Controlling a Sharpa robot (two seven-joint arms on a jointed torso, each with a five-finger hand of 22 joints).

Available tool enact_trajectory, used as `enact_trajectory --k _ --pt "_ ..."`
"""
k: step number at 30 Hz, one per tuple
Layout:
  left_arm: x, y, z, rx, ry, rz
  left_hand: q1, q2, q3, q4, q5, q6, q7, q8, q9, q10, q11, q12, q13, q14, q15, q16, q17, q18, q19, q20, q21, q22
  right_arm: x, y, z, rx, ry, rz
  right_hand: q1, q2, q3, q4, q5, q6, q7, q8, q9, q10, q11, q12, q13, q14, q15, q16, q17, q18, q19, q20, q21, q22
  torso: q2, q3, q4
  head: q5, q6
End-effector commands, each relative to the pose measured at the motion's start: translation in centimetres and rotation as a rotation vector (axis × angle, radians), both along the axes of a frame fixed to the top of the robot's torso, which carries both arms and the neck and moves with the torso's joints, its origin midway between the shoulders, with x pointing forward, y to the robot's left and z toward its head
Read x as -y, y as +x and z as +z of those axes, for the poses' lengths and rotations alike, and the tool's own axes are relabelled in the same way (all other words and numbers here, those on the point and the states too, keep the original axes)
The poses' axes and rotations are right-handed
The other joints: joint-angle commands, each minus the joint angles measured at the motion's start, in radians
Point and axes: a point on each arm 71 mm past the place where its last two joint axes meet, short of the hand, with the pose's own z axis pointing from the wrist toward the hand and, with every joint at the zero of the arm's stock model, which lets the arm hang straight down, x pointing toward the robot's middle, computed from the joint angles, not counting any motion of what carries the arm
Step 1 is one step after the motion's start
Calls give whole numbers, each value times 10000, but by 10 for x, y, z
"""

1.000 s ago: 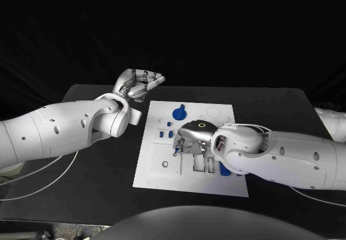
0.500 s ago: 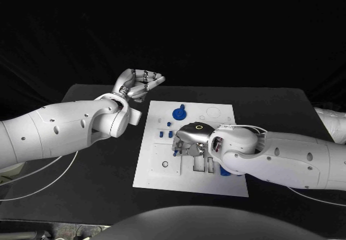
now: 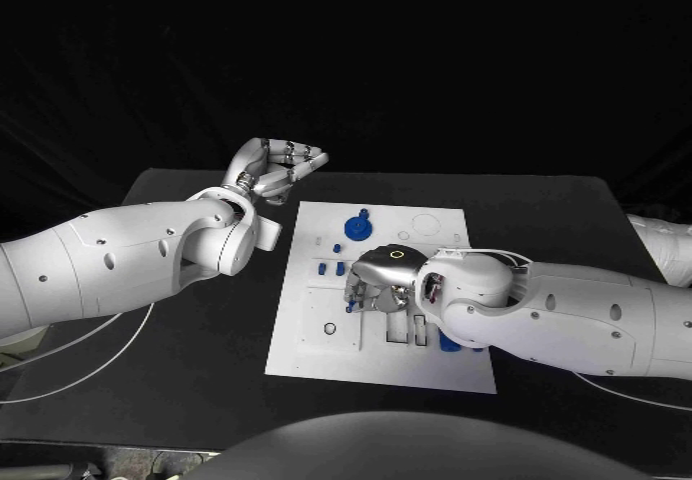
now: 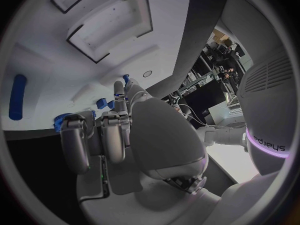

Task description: Assemble the parts on the task board

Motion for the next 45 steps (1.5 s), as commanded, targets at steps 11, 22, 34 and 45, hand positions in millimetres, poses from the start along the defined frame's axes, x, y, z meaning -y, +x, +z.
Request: enact_trajectory --k 11,22,34,45 --pt "1 -1 1 5 -88 -127 37 150 62 4 46 -29 36 -55 -15 2 29 -14 2 911 15 -60 2259 109 525 50 -39 2388 -6 -1 -4 -43 -210 235 -12 -89 77 4 67 -21 30 -30 -6 -65 84 -79 -14 1024 88 41 2627 -143 1048 84 45 2629 -3 -3 0 -33 1" --pt "1 -1 1 4 -89 -131 37 150 62 4 46 -29 36 -55 -15 2 29 -14 2 911 15 -60 2259 109 525 50 -39 2388 -6 -1 -6 -130 -377 194 -91 -295 77 -7 61 -247 82 -192 -68 -343 155 -102 -18 1024 150 41 2627 -143 1048 149 45 2629 -2 4 1 -43 1" --pt "2 0 1 1 -95 -156 37 150 62 4 46 -29 36 -55 -15 2 29 -14 2 911 15 -60 2259 109 525 50 -39 2388 -3 0 0 290 205 -273 -1098 -1143 -636 171 -30 -2048 501 -284 -210 -1745 583 -75 6 1024 523 41 2627 -143 1048 505 45 2629 -1 1 -4 -53 1" --pt "3 0 1 -2 -95 -186 56 182 61 4 49 -34 37 -61 -17 0 31 -12 3 914 17 -57 2266 107 530 51 -33 2390 21 3 24 507 1991 -1216 -1259 -950 -719 191 -33 -1755 658 -97 -106 -1750 658 49 44 1024 599 41 2627 -143 1048 593 45 2629 7 3 7 -135 1"
